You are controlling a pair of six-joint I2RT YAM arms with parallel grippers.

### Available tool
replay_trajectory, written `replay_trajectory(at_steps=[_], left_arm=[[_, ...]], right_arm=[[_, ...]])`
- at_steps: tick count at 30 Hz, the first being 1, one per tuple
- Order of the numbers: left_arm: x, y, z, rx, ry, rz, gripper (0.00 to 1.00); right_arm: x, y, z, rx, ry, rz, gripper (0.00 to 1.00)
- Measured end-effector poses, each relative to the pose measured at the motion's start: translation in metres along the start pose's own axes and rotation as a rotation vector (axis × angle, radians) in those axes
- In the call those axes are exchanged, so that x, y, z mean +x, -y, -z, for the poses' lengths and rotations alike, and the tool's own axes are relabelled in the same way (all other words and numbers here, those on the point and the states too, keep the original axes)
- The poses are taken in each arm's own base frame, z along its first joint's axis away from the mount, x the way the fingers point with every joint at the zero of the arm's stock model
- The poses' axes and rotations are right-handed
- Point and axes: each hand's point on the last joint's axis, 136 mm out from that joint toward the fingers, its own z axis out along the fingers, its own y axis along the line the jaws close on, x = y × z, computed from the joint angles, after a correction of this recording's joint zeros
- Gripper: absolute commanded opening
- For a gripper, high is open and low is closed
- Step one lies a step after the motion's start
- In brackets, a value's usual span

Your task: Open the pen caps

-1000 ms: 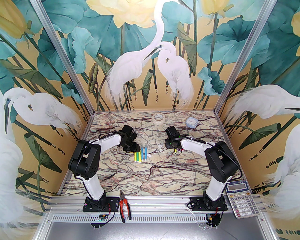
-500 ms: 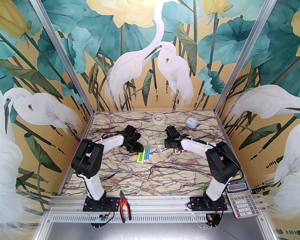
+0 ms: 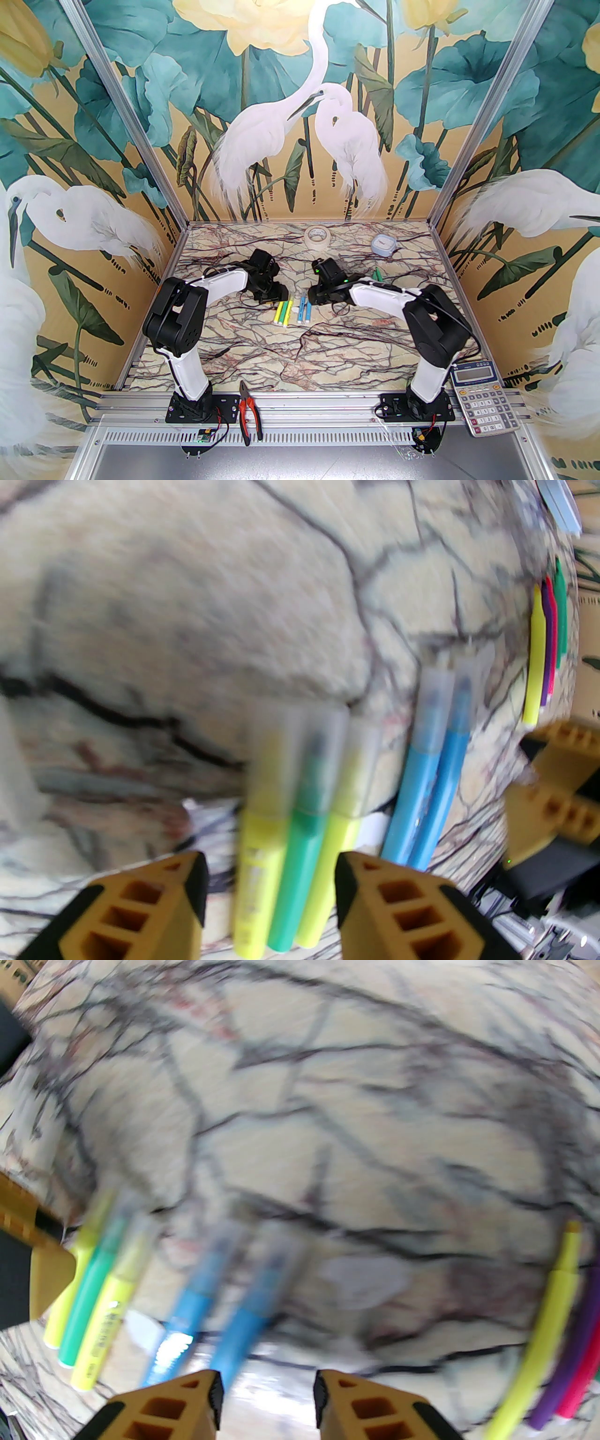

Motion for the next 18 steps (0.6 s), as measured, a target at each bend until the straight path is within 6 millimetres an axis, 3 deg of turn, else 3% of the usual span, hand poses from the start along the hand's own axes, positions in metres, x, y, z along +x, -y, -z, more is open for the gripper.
replay_trajectory(at_steps=[6,18], left_arm=[[-0.029,-0.002,0.019,-0.004,0.105,0.004,0.56],[-0.055,-0.014,0.036,-0.013,0.21,0.026,0.59]], right_arm=[[0.005,0.0,-0.006,0.015,-0.03,-0.005,0.39],[0.01,-0.009,-0.022,0.026,-0.082,0.013,0.39]])
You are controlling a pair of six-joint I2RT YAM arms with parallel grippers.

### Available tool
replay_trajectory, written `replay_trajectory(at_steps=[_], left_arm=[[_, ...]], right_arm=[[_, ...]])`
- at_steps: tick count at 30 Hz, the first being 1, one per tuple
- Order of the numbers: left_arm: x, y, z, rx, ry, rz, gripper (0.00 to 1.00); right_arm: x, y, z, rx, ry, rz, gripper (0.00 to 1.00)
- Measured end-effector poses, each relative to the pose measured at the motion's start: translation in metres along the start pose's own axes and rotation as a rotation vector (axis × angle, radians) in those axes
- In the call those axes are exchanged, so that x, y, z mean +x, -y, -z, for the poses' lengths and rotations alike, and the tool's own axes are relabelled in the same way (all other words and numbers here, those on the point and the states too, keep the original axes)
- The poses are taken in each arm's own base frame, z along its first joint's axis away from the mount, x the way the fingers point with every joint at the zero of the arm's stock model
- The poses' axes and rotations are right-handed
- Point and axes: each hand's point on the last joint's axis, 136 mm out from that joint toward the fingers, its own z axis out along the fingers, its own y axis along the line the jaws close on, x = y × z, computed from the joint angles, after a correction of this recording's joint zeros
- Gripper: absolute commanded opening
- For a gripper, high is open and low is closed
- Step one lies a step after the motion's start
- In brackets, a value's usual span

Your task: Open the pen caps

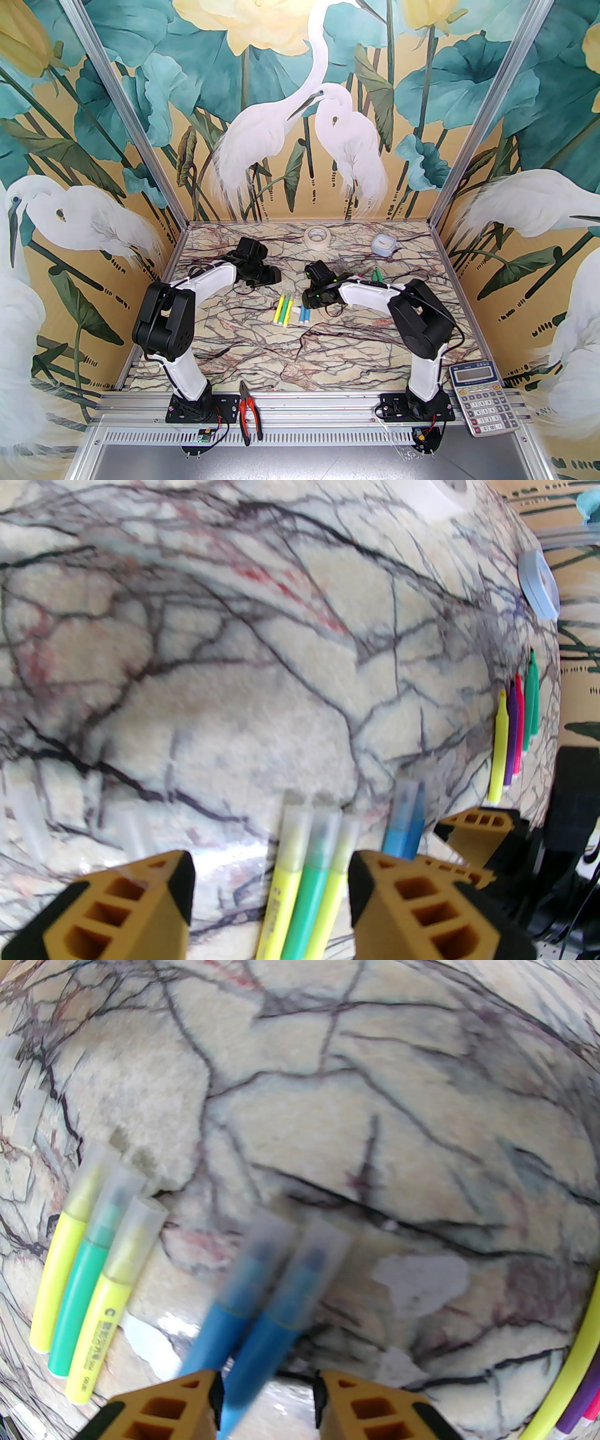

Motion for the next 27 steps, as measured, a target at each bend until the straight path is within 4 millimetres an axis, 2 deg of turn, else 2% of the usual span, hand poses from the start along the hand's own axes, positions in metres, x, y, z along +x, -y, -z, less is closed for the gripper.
replay_trajectory(at_steps=[6,21,27], left_arm=[[-0.006,-0.002,0.003,-0.006,0.026,-0.001,0.59],[-0.009,-0.003,0.002,-0.003,0.041,-0.001,0.59],[-0.008,-0.004,0.001,-0.004,0.039,-0.002,0.59]], right_arm=[[0.003,0.0,-0.005,0.034,-0.03,0.017,0.36],[0.012,0.022,-0.003,0.171,-0.106,0.087,0.27],[0.017,0.031,0.003,0.222,-0.143,0.135,0.3]])
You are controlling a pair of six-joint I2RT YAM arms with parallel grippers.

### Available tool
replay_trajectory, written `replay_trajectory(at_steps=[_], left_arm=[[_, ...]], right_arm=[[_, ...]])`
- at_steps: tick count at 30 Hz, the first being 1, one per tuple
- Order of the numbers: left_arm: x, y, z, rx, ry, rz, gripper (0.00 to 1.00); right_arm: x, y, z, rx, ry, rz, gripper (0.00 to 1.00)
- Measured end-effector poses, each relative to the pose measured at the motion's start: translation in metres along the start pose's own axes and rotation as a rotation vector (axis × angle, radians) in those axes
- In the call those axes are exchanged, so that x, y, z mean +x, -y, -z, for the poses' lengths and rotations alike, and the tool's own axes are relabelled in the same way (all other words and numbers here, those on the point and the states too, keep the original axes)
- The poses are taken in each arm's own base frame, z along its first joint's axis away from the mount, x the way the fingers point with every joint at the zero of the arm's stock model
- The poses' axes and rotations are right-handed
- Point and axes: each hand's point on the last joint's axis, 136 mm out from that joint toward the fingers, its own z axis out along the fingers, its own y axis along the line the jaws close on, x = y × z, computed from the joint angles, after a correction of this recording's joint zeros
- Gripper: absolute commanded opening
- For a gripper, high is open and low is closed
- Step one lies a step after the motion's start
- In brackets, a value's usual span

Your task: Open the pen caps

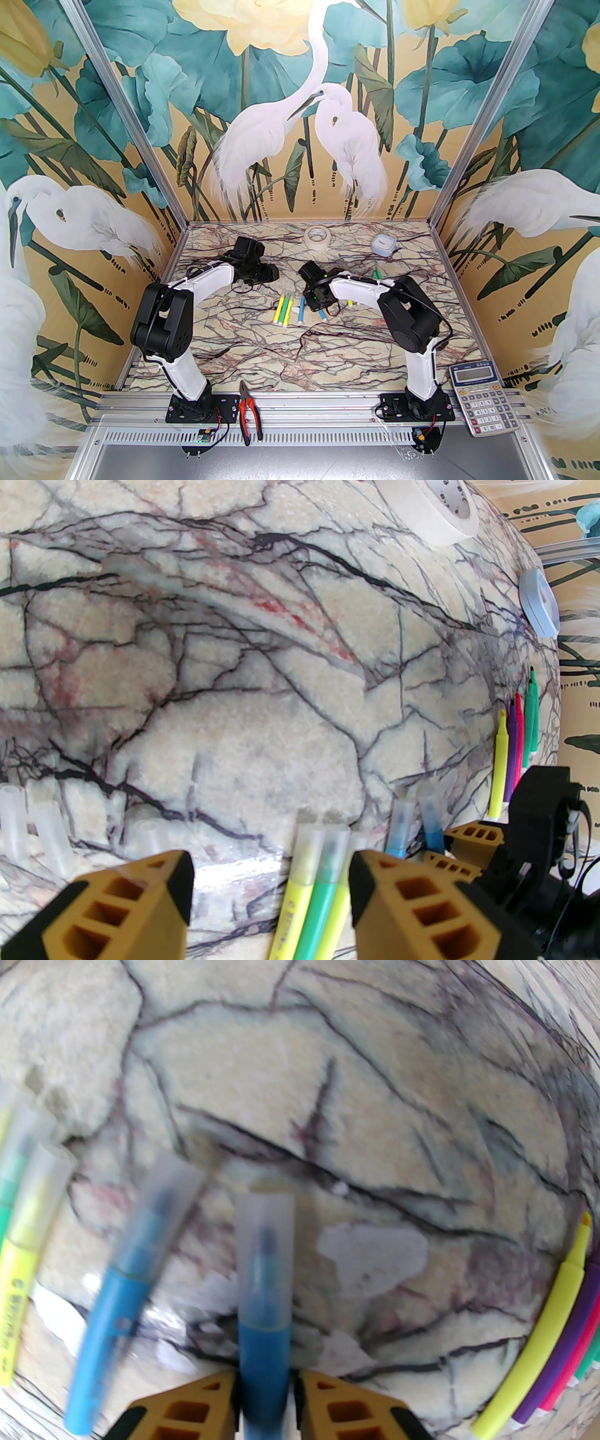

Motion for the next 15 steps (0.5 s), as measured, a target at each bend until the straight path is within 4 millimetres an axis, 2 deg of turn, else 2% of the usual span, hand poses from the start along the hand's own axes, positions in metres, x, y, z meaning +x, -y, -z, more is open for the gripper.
replay_trajectory(at_steps=[15], left_arm=[[-0.005,-0.009,0.008,-0.013,0.022,-0.016,0.6]], right_arm=[[0.01,-0.006,-0.002,-0.011,-0.13,0.019,0.31]])
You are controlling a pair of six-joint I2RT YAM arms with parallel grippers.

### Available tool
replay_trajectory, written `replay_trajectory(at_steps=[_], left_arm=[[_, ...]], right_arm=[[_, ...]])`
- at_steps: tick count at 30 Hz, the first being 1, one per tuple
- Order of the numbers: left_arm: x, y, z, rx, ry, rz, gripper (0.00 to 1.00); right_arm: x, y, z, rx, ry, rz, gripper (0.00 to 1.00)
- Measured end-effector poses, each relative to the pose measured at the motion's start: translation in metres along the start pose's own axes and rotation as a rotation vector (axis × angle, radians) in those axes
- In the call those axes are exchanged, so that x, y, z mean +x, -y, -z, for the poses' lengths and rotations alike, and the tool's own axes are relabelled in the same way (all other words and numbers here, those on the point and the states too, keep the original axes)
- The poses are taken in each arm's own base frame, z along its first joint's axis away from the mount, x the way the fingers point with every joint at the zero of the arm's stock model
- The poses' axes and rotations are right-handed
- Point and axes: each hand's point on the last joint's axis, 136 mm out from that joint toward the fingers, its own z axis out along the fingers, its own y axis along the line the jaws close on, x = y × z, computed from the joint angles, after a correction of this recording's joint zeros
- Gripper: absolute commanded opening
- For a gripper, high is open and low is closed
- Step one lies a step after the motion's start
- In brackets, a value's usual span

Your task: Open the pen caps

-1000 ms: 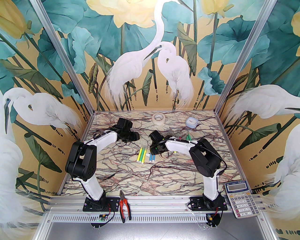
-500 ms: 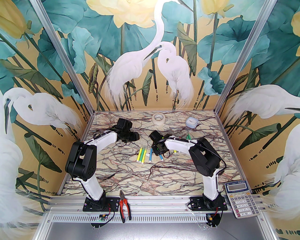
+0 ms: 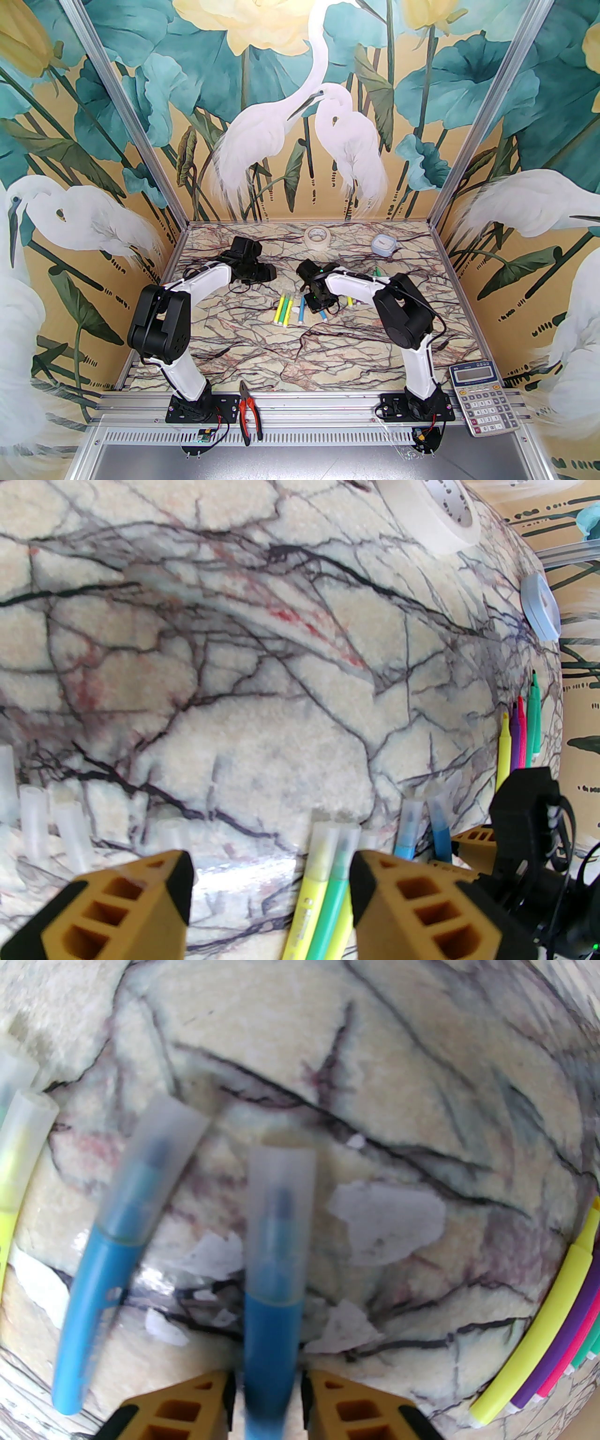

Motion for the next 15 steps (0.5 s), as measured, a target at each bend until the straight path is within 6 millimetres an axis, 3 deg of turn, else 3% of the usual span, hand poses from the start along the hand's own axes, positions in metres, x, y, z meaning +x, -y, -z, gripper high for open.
replay_trajectory(at_steps=[15], left_arm=[[0.0001,-0.0011,0.0002,-0.001,0.0,-0.017,0.6]], right_arm=[[-0.0018,-0.0001,-0.0019,0.03,-0.065,0.001,0.24]])
